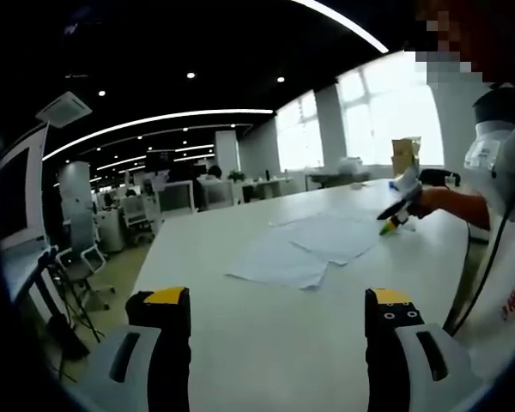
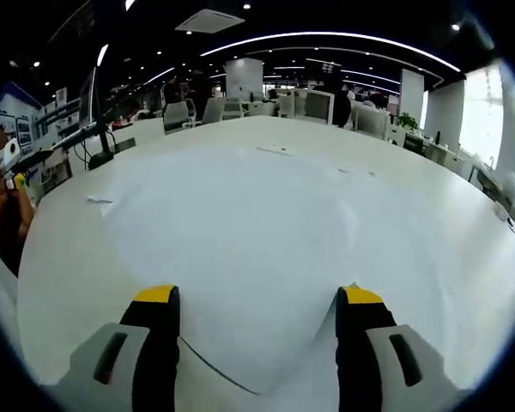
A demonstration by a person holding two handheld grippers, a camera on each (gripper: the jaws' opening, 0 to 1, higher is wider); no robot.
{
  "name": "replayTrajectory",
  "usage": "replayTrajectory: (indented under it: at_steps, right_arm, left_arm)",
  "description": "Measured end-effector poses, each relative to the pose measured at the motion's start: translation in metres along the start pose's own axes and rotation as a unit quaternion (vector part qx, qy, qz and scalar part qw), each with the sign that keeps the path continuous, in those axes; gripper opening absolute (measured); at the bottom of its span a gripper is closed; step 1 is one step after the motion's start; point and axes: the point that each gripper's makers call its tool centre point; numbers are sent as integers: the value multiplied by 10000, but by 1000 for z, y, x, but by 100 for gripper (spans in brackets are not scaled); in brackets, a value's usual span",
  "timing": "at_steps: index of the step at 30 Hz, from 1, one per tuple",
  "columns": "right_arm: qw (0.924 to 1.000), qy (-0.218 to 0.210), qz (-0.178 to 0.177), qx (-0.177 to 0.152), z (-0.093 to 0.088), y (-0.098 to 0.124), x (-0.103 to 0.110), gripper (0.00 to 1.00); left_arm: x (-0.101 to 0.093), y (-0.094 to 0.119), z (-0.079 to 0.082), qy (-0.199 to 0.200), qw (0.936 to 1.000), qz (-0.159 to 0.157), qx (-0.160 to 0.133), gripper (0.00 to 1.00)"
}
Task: Organize the stack of printing papers by aligning and flattening the scattered papers on the table
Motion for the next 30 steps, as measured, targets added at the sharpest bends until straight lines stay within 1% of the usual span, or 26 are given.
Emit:
replayTrajectory:
  at_steps: [8, 10, 21, 23, 25, 30]
  right_arm:
    - [9999, -32, -101, -11, 0, -1, -3, 66]
    - [9999, -32, -115, -21, 1, -1, -3, 63]
    - [9997, -97, -206, -20, 0, 0, -4, 55]
    - [9996, -129, -254, -29, 0, 0, -7, 53]
    - [9994, -141, -313, -78, 1, 0, -12, 48]
    - [9989, -211, -388, -134, 1, -1, -21, 40]
  left_arm:
    - [-1, 1, 0, 7, 10000, 10, 1, 86]
    - [-1, 0, -1, 10, 10000, 13, 3, 86]
    - [0, 3, -1, 10, 10000, 16, -9, 86]
    - [0, 3, -1, 6, 10000, 23, -2, 86]
    - [1, 4, -1, 6, 10000, 38, -5, 86]
    - [3, 5, -1, 0, 10000, 64, -2, 86]
Point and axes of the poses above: the point that each gripper's makers call its tool centre point, and the gripper's own axes: y roughly backward along the fingers, x roughly to its left, z roughly out of its top, and after that the axes turned 13 degrees about -x, right-handed
